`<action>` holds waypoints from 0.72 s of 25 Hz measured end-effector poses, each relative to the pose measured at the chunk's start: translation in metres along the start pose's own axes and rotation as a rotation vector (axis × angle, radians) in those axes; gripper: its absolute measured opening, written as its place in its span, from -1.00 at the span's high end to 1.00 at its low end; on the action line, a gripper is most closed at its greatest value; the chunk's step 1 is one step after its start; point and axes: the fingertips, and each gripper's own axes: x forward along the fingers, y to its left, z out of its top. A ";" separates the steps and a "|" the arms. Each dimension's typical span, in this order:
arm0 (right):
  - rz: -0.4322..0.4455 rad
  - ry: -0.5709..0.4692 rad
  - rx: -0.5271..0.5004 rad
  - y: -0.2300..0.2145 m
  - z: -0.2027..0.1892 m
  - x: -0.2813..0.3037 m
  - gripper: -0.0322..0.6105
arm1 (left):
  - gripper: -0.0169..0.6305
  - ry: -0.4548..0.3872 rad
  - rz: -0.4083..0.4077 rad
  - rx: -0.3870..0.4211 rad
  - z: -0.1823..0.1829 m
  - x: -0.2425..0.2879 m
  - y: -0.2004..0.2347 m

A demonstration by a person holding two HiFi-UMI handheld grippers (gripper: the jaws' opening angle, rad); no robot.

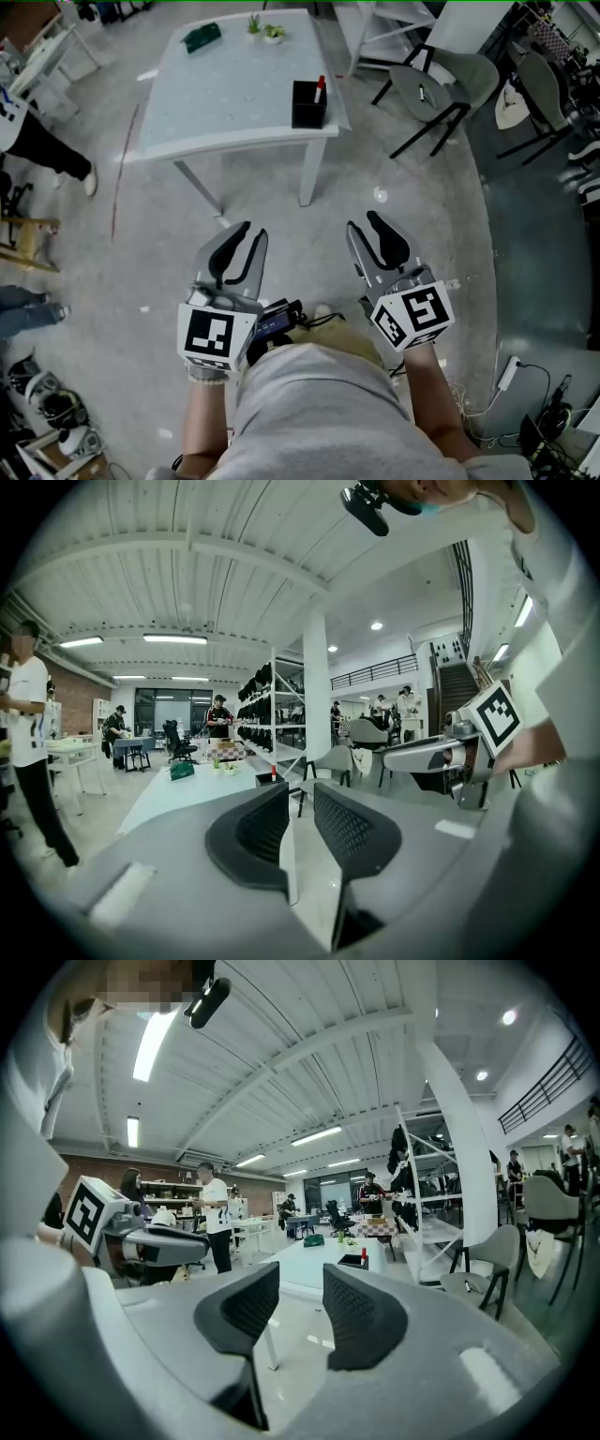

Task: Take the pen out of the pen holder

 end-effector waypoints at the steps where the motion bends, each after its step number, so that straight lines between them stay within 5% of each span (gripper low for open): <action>1: -0.005 -0.002 -0.005 0.001 0.002 0.000 0.47 | 0.69 -0.007 -0.002 0.003 0.003 -0.001 0.002; 18: -0.050 -0.010 -0.028 0.018 -0.004 -0.013 0.47 | 0.70 -0.033 -0.016 0.000 -0.006 -0.023 0.010</action>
